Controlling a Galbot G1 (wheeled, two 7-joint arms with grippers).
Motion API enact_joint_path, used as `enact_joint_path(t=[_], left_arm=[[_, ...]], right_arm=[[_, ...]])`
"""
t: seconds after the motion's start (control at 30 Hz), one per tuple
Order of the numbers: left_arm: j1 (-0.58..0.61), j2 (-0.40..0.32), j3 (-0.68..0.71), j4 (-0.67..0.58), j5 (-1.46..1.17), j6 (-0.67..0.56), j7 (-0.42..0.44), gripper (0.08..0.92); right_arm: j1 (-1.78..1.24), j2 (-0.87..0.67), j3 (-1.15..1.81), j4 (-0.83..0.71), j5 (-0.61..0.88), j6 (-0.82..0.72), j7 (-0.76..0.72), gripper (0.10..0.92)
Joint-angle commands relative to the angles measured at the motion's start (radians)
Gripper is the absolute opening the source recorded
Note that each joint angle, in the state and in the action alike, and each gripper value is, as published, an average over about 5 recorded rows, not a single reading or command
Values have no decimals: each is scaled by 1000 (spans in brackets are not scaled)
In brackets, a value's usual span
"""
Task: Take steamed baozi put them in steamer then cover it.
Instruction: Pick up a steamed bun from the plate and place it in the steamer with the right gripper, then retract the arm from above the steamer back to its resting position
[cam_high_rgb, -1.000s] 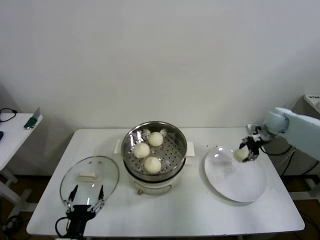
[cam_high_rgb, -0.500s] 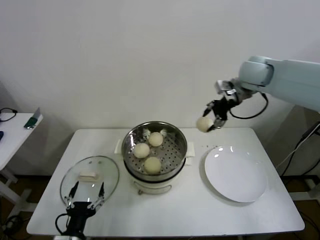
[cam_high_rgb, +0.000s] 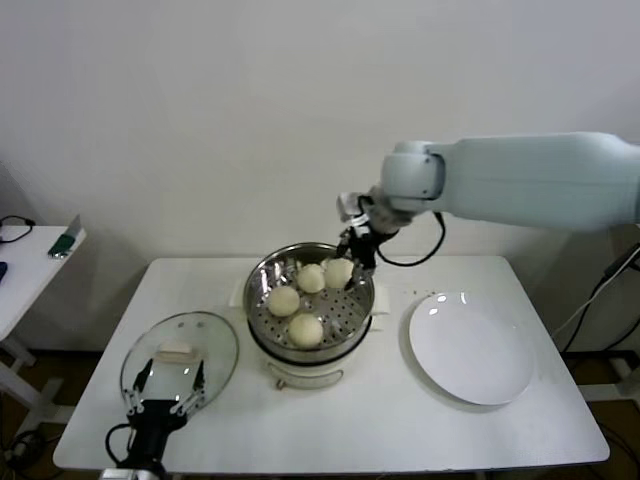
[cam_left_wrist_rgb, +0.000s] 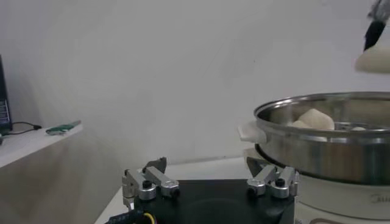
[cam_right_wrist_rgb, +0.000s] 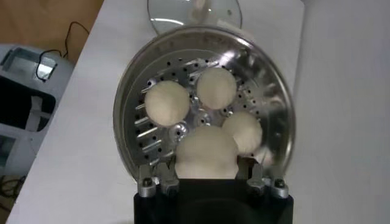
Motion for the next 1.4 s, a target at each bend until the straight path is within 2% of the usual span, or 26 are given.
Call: enact_joint_path(t=[0.03,0.63,0.77,0.97,1.2,1.3,1.4], left_arm=[[0,1,-5,2,-6,0,0,823],[-7,-4,-4,4,-9,2,0,823],[-6,-4,-4,3,-10,2,0,823],[-3,-3,-6,-5,-9,3,0,823],[12,5,-8,-22,-4,15,16,823],[16,8,-8,-28,-1,9,17,823],[12,11,-10,-25,-16,-15,15,823]], right_arm=[[-124,76,-4,-13,-26,-72,107,680],[-210,51,12,-55,-79,-102,175,700],[-214,50,15,-52,-72,-105,182,737],[-168,29,27,-43,-26,-86,140,816],[-30,-73,65,-58,121,-26,52,823],[-30,-157,161,-71,170,-63,102,823],[-123,-265,311,-74,189,-83,268,823]])
